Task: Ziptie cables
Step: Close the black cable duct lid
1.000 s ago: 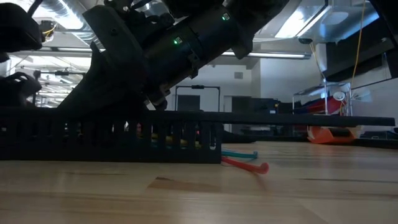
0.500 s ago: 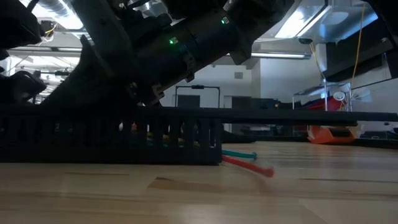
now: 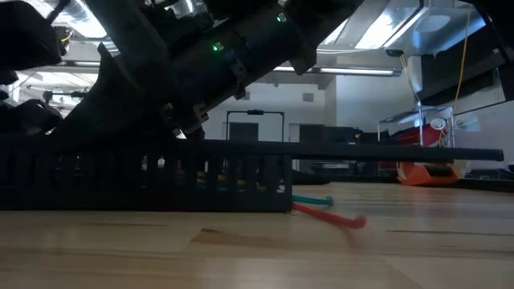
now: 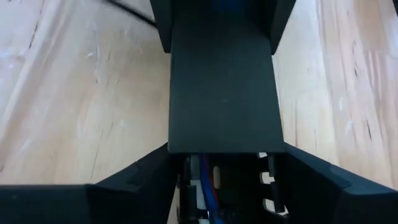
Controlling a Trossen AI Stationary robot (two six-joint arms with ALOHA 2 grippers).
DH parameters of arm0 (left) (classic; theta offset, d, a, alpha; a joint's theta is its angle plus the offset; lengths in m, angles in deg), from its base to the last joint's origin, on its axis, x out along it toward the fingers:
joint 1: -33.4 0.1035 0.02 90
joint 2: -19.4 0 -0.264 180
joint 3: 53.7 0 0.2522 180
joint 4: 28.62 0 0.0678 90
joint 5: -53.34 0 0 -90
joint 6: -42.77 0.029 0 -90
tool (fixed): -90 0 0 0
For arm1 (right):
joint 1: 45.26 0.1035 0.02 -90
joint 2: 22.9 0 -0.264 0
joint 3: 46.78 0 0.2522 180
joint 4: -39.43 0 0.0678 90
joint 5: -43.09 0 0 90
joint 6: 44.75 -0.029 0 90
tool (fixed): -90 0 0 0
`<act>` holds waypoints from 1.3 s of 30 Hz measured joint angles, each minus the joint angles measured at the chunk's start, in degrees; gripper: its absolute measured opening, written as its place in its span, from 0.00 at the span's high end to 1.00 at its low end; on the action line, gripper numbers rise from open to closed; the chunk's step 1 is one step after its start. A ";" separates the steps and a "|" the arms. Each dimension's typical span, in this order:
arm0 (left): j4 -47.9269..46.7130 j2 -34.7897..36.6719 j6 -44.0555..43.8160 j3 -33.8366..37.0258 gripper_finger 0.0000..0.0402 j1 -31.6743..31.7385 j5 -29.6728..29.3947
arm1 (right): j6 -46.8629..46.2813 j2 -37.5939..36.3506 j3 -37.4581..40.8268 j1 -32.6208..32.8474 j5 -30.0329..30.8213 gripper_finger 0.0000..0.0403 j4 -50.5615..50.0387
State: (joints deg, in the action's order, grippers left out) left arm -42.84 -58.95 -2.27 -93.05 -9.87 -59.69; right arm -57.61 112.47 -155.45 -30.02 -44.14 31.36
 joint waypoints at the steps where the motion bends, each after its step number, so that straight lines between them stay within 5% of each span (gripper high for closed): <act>1: 0.16 0.00 -0.08 0.00 0.41 0.36 0.09 | 0.07 0.00 -0.03 0.02 0.01 0.44 -0.04; 12: -8.13 2.52 1.94 -5.42 0.24 5.37 5.46 | -0.03 -0.11 -0.35 -0.04 -0.34 0.44 -2.07; 21: -32.86 9.01 5.31 -19.63 0.24 3.31 -3.41 | 0.03 -0.22 -0.35 0.03 -0.70 0.44 -3.41; 32: -55.62 14.69 -14.94 -25.97 0.24 -5.84 -7.06 | 1.10 -0.22 -0.18 0.03 -0.40 0.44 -3.35; 39: -55.49 14.73 -19.30 -25.92 0.24 -5.03 -7.80 | 2.15 -0.10 -0.05 -0.65 -0.66 0.44 -1.59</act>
State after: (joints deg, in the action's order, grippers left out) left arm -98.34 -44.22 -21.57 -118.97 -14.90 -67.48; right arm -55.46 112.37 -155.49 -30.67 -44.80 29.77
